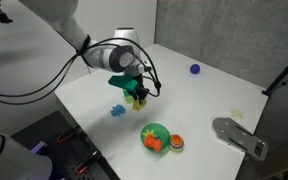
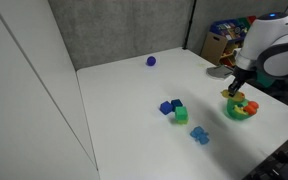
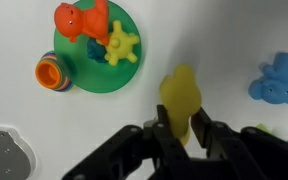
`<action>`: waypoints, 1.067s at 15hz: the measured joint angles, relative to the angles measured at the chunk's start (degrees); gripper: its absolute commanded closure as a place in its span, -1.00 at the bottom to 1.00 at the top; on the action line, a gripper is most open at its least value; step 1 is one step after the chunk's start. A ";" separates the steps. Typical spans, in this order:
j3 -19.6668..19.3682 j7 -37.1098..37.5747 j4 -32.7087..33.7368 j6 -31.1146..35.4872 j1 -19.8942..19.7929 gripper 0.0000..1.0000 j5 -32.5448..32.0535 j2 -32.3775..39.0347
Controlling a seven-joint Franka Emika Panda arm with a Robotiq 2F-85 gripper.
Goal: Pick up the topmost yellow toy from the green bowl and put it on the table
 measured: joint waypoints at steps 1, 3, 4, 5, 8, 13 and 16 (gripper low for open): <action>0.54 1.48 0.11 -1.38 0.62 -0.43 -0.85 -0.49; 1.44 4.11 0.32 -4.51 1.45 -0.74 -2.72 -1.70; 1.81 5.10 0.47 -6.12 1.63 -0.91 -3.31 -2.40; 2.18 6.00 0.67 -7.90 1.66 -0.98 -3.73 -3.19; 2.82 7.53 1.09 -13.11 1.63 -1.00 -3.86 -6.46; 4.05 9.94 1.10 -21.77 0.49 -1.00 -3.87 -14.43; 5.04 10.39 1.02 -25.25 -0.56 -1.00 -2.84 -18.75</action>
